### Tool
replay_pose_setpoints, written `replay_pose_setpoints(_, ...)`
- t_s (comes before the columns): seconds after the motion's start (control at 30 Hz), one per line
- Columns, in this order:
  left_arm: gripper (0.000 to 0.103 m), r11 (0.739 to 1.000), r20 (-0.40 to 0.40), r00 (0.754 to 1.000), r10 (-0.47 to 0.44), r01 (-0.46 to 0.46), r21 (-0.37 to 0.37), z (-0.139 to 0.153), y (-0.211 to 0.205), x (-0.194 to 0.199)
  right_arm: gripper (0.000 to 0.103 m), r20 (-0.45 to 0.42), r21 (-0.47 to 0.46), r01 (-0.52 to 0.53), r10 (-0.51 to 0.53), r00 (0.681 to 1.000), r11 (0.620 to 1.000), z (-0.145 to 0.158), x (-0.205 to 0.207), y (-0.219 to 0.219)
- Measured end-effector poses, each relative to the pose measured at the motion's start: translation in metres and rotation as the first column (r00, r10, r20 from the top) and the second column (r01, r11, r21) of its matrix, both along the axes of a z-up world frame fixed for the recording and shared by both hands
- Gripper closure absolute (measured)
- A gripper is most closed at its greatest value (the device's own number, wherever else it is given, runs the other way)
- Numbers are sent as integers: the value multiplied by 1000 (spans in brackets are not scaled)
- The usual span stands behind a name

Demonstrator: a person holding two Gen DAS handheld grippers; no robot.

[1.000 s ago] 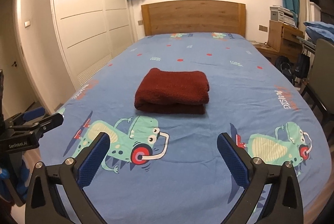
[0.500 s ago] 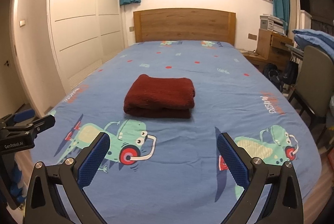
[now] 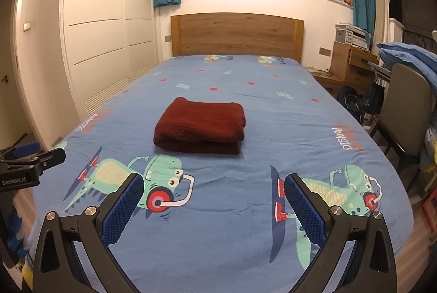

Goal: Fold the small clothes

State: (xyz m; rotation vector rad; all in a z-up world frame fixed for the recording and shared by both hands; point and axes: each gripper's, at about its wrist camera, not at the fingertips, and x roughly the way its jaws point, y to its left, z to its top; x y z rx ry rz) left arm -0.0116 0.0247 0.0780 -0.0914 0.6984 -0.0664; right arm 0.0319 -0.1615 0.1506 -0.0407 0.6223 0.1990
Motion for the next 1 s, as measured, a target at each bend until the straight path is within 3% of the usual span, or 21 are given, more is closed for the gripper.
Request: replay_pose_setpoints(1.0, 1, 1000, 10, 1000, 5, -5, 2, 0, -5, -6, 0, -20, 1, 18, -18, 1000, 1000, -3, -4, -9)
